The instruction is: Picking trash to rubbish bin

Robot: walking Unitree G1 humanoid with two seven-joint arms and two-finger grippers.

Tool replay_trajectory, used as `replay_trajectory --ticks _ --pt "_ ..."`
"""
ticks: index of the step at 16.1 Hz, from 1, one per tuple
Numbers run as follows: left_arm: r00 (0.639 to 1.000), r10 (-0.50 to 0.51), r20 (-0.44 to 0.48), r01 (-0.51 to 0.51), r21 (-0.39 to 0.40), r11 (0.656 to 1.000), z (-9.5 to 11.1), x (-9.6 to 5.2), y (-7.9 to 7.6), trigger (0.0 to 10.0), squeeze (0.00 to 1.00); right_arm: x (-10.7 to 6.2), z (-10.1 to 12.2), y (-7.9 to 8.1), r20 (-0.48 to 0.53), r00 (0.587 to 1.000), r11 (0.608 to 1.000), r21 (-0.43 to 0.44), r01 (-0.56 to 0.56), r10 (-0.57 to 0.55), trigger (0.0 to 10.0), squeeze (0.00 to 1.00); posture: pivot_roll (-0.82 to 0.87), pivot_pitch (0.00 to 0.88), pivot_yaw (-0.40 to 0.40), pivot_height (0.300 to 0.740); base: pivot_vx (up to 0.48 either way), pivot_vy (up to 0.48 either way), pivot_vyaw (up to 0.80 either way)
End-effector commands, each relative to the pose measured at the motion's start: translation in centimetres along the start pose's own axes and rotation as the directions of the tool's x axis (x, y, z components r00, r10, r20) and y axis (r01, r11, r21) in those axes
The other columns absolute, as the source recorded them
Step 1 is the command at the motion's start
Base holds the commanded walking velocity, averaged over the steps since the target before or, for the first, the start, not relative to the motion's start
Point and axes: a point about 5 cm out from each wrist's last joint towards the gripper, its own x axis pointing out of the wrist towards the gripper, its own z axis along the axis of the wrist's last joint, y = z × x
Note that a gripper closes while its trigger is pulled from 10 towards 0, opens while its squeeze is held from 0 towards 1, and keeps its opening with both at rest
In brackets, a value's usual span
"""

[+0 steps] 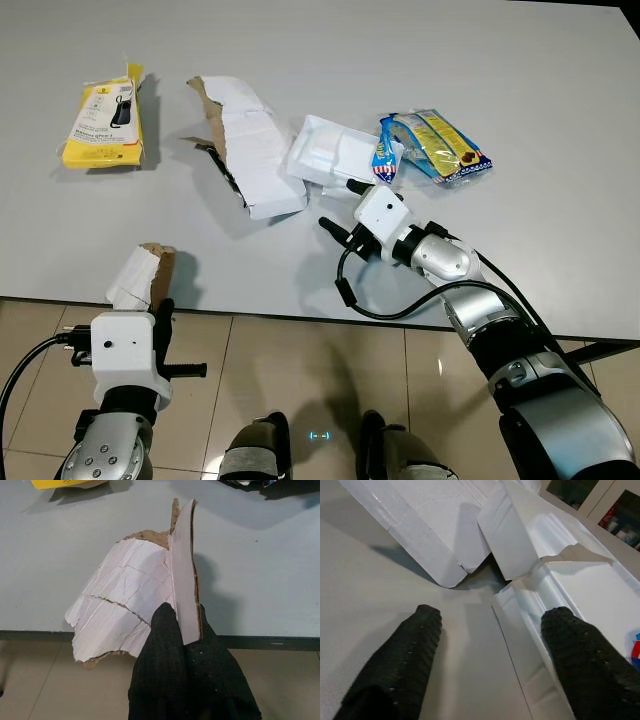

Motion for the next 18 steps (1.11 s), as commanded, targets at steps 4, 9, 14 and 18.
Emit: replay_trajectory --ticks 4,9,14,18 --pt "1.000 0.003 -0.003 -0.003 0.009 1.000 0.06 -0.31 0.04 10.0 0.00 -0.41 -1.33 1.43 -0.044 0.996 0.997 0.026 -0.070 0.072 0.0 0.00 0.16 0.283 0.021 0.740 0.000 0.000 0.00" --pt "1.000 0.004 -0.004 -0.004 0.009 1.000 0.05 -0.37 0.05 10.0 0.00 -0.39 -1.46 1.62 -0.048 0.996 0.996 0.027 -0.080 0.082 0.0 0.00 0.17 0.284 0.022 0.740 0.000 0.000 0.00" --pt "1.000 0.005 -0.005 -0.005 0.010 1.000 0.04 -0.41 0.08 10.0 0.00 -0.39 -1.56 1.51 -0.055 0.996 0.997 0.023 -0.067 0.069 0.0 0.00 0.17 0.284 0.022 0.740 0.000 0.000 0.00" --pt "1.000 0.005 -0.005 -0.005 0.011 1.000 0.03 -0.38 0.10 10.0 0.00 -0.39 -1.58 1.46 -0.056 0.996 0.998 0.020 -0.061 0.062 0.0 0.00 0.17 0.282 0.023 0.740 0.000 0.000 0.00"
